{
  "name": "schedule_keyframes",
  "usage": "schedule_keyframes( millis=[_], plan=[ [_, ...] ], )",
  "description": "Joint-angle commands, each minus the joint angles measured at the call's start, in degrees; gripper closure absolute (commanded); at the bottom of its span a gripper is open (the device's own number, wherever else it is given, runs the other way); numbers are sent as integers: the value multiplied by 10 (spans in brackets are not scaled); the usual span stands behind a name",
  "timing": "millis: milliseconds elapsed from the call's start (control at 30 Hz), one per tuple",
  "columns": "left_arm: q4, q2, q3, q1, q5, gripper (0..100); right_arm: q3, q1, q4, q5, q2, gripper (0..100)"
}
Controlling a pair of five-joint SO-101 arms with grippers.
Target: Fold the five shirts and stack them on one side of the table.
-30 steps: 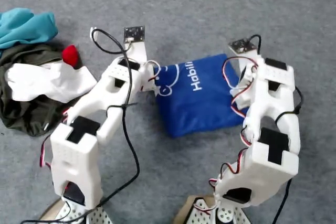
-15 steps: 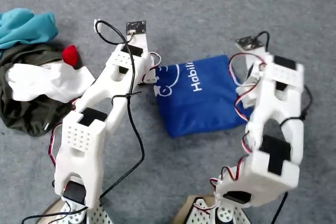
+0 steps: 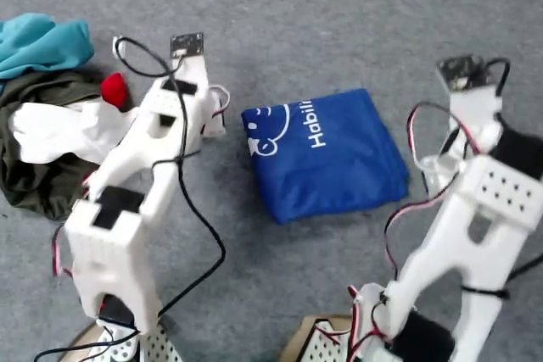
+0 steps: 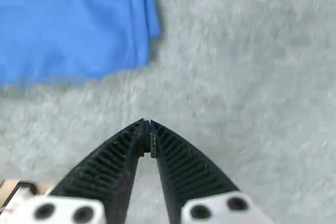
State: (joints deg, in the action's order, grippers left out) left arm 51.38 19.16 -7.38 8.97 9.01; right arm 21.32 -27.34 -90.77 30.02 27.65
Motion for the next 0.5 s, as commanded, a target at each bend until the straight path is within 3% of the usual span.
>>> schedule_keyframes(
  millis=[0, 133, 300, 467],
  plan=[
    [-91, -126, -130, 5, -37, 981, 93, -19, -4, 1, 57, 994],
    [-204, -196, -232, 10, -56, 981, 188, -16, 2, -28, 78, 993],
    [-236, -190, -238, 10, -49, 981, 240, 9, 69, -228, 63, 983],
    [-235, -176, -229, 11, -49, 981, 247, 99, 105, -420, 30, 816]
  ],
)
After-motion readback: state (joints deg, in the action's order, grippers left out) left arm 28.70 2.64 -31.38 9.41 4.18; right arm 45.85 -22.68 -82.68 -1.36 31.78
